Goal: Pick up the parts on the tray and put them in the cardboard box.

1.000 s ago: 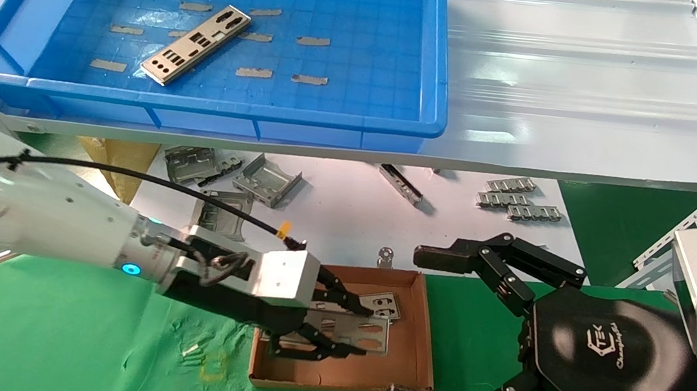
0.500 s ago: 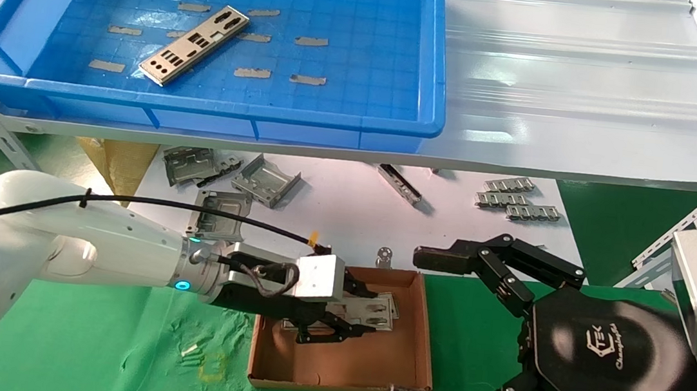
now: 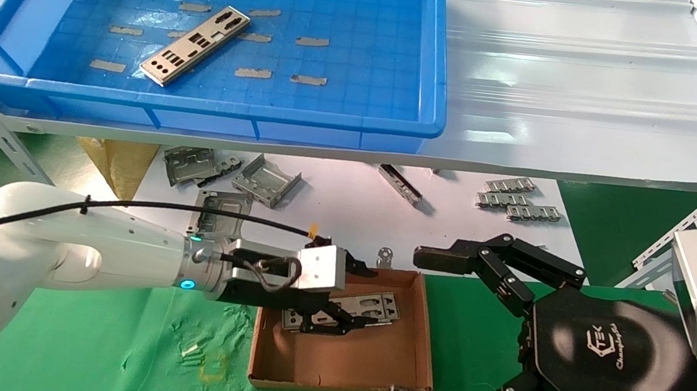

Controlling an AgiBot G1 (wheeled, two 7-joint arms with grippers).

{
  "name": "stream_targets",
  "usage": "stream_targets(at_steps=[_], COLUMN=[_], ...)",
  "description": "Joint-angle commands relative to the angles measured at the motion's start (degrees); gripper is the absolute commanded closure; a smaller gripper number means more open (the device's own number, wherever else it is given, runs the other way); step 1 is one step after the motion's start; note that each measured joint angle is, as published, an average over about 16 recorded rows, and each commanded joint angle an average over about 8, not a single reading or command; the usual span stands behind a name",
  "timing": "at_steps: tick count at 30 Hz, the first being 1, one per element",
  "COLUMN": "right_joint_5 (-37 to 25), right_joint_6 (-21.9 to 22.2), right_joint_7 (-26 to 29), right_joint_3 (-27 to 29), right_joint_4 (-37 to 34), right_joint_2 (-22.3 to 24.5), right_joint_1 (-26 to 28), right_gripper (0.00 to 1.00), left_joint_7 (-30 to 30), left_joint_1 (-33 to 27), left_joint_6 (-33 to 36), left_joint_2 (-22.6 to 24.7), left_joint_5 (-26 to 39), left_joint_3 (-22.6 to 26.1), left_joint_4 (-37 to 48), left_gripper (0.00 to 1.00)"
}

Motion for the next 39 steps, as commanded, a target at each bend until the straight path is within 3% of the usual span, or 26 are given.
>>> stream_targets(at_steps=[1,11,16,25,39], right_joint_5=[0.0,0.0,0.0,0.0,0.0], right_joint_6=[0.0,0.0,0.0,0.0,0.0], right_joint_7=[0.0,0.0,0.0,0.0,0.0], right_joint_3=[0.0,0.0,0.0,0.0,0.0], right_joint_4=[0.0,0.0,0.0,0.0,-0.1], right_joint_2=[0.0,0.0,0.0,0.0,0.0], right_joint_1=[0.0,0.0,0.0,0.0,0.0], right_gripper=[0.00,0.00,0.00,0.00,0.00], left_joint_7=[0.4,-6.7,-8.1,-8.2,-16.3], left_joint_1=[-0.1,-1.0,-1.2,-0.4,6.0], left_joint_6=[0.1,15.9,18.9,17.4,16.9], left_joint_2=[-0.1,-2.7,-3.3,-4.0,-12.6], left_joint_5=[-0.7,-6.1,-7.1,-6.8,-9.7], left_joint_3=[-0.2,-2.6,-3.1,-3.6,-11.1], left_joint_4=[0.1,4.2,5.1,3.0,-11.6], left_gripper=[0.00,0.00,0.00,0.00,0.00])
